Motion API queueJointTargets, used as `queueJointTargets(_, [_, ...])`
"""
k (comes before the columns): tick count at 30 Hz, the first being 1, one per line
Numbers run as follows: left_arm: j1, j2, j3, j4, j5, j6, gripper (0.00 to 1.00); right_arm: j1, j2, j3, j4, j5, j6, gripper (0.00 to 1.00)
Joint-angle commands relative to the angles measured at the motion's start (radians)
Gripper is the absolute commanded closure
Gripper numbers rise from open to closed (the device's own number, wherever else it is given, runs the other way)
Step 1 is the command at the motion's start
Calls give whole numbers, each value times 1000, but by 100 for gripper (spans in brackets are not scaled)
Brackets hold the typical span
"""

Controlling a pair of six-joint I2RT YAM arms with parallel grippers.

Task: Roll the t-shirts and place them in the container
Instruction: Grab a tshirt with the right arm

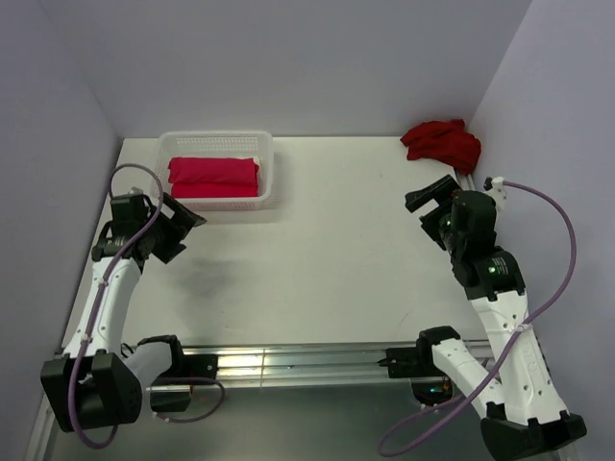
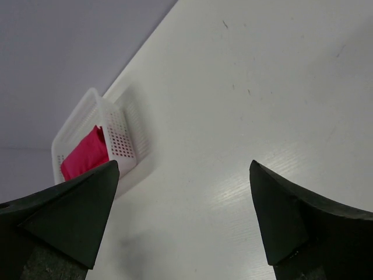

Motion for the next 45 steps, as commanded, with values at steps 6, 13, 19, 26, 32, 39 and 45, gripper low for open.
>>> queueJointTargets(6, [-273,301,444,-135,-237,146,1,13,74,7,31,1,-48,0])
queueJointTargets(13, [-412,684,866,-279,-307,246,3,13,261,121,-49,-76,-149,0])
queueJointTargets(19, [-476,941,1113,-369,-355,327,8,13,312,154,-20,-62,-218,0])
queueJointTargets(26, [-554,1049,1179,-342,-367,361,10,11,309,145,3,-85,-181,0])
queueJointTargets(32, [-581,1127,1186,-342,-401,362,22,11,281,113,30,-93,-151,2])
queueJointTargets(39, [-556,1231,1233,-379,-542,384,72,5,333,143,36,-50,-166,10])
queueJointTargets(45, [-426,1268,1238,-365,-550,425,100,-35,404,182,105,-28,-173,18])
